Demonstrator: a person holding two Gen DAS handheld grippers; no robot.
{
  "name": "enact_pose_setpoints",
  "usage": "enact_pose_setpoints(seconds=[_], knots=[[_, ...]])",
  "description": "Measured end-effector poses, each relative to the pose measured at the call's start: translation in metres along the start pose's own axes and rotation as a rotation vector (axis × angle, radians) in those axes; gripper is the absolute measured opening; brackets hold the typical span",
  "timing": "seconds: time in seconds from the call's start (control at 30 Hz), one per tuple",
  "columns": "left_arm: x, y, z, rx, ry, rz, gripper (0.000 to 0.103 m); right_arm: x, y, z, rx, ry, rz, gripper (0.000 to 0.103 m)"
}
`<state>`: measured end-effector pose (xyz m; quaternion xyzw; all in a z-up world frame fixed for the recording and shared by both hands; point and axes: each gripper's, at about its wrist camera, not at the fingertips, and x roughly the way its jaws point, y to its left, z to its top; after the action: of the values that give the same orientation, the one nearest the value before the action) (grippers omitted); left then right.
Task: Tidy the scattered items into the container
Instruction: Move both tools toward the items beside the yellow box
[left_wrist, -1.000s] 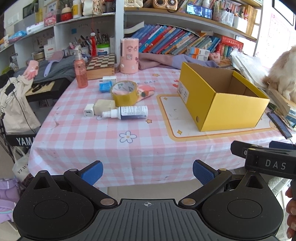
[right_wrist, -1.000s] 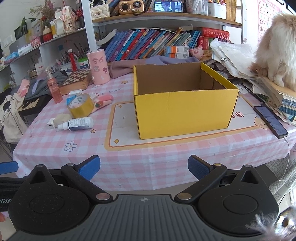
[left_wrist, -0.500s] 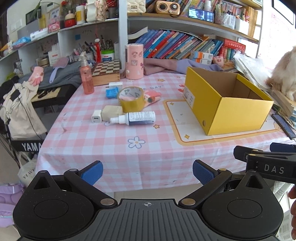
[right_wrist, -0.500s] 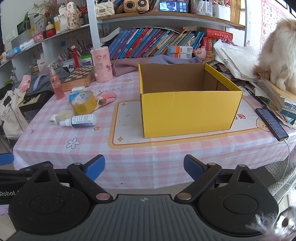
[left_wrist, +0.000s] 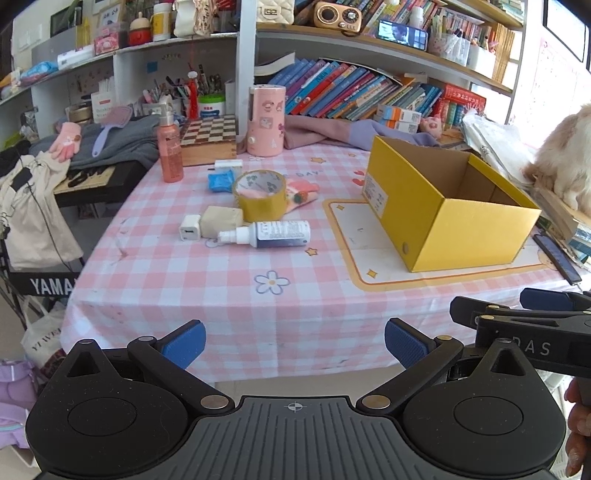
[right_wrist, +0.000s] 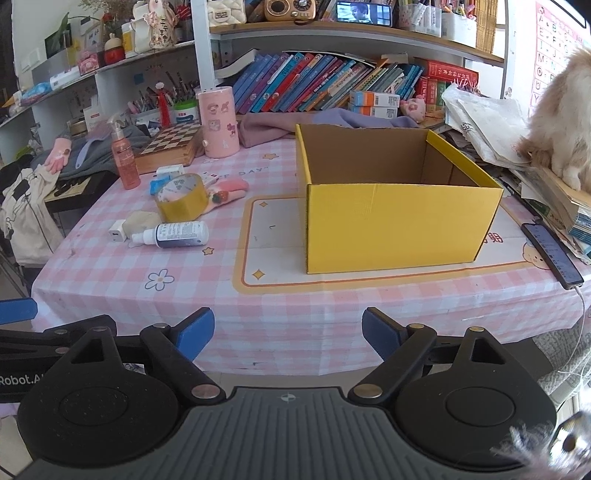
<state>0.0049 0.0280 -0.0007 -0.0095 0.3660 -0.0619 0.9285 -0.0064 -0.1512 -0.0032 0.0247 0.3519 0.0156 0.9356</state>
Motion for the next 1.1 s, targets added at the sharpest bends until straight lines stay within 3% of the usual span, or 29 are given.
enact_pose_setpoints(seconds=[0.5,1.1], knots=[[0.001,0.025,0.002,-0.056,-0.002,0.010,0.103,0.014,0.023,0.007,-0.063,0.027,0.071,0.087],[0.044,0.064,0.027,-0.151,0.040,0.140,0.103,0.085,0.055,0.037,-0.175,0.124,0.227,0.073]])
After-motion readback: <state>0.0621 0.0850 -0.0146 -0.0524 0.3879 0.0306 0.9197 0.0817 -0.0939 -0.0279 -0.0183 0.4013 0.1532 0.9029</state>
